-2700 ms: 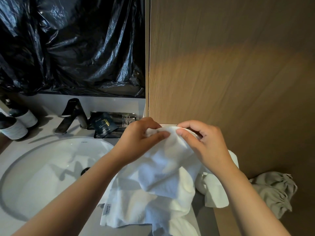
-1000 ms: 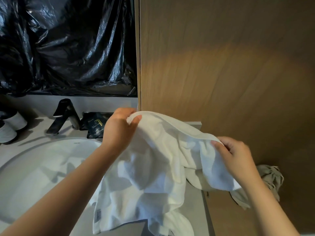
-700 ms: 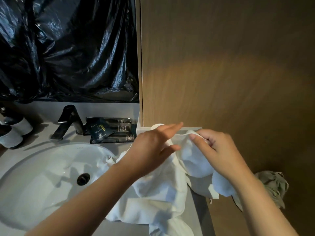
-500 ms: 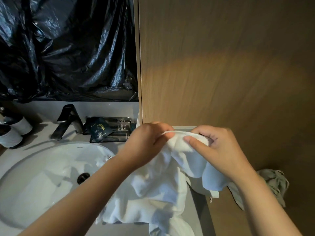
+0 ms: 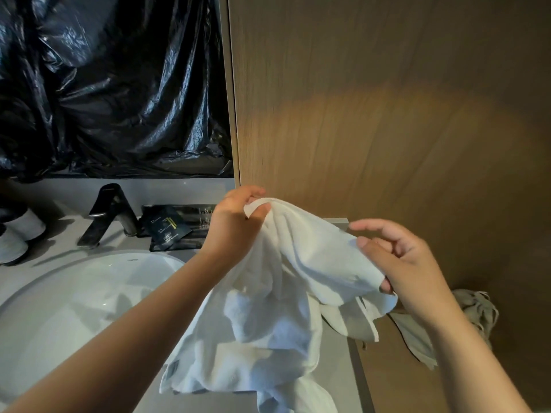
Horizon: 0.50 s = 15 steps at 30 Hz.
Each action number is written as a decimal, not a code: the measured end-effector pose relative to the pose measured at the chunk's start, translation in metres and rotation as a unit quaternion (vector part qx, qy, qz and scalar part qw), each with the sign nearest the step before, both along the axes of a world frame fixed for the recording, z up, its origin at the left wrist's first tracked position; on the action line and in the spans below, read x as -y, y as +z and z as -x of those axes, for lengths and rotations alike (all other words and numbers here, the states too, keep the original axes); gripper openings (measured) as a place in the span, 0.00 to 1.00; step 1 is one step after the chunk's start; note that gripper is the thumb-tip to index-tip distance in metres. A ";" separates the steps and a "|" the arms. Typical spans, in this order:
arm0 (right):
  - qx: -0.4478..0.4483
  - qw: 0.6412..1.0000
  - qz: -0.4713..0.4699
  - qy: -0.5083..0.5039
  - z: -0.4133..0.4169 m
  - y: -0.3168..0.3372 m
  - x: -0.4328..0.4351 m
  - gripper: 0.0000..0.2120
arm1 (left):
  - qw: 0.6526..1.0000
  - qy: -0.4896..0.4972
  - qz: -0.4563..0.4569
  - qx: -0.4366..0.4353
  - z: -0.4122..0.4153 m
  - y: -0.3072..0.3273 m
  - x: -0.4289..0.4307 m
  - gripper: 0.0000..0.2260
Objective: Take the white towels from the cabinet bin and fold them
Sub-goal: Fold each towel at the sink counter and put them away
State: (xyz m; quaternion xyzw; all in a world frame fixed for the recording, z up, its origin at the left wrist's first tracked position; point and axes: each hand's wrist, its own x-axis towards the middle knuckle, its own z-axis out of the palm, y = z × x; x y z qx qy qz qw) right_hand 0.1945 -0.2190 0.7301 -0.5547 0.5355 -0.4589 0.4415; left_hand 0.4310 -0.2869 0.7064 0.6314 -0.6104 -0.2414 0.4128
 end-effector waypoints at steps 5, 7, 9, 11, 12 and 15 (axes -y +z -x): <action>0.127 0.991 -0.003 0.032 -0.017 0.012 -0.003 0.07 | 0.993 0.044 0.071 -0.080 0.010 0.012 -0.008 0.13; 0.188 0.980 0.010 0.070 -0.018 0.017 -0.003 0.10 | 0.994 0.049 0.077 -0.066 0.009 0.015 -0.011 0.14; 0.192 0.975 0.017 0.113 -0.019 0.022 -0.003 0.15 | 0.996 0.056 0.043 -0.061 0.006 0.013 -0.018 0.16; 0.121 0.984 0.019 0.126 -0.023 0.021 0.000 0.17 | 0.993 0.072 -0.023 -0.087 -0.002 0.004 -0.027 0.18; 0.061 0.991 0.024 0.114 -0.026 0.017 0.002 0.15 | 0.989 0.083 -0.056 -0.106 -0.007 -0.003 -0.031 0.20; -0.121 0.988 0.053 0.076 -0.036 0.005 0.009 0.08 | 0.973 0.088 -0.137 -0.164 -0.024 -0.014 -0.043 0.25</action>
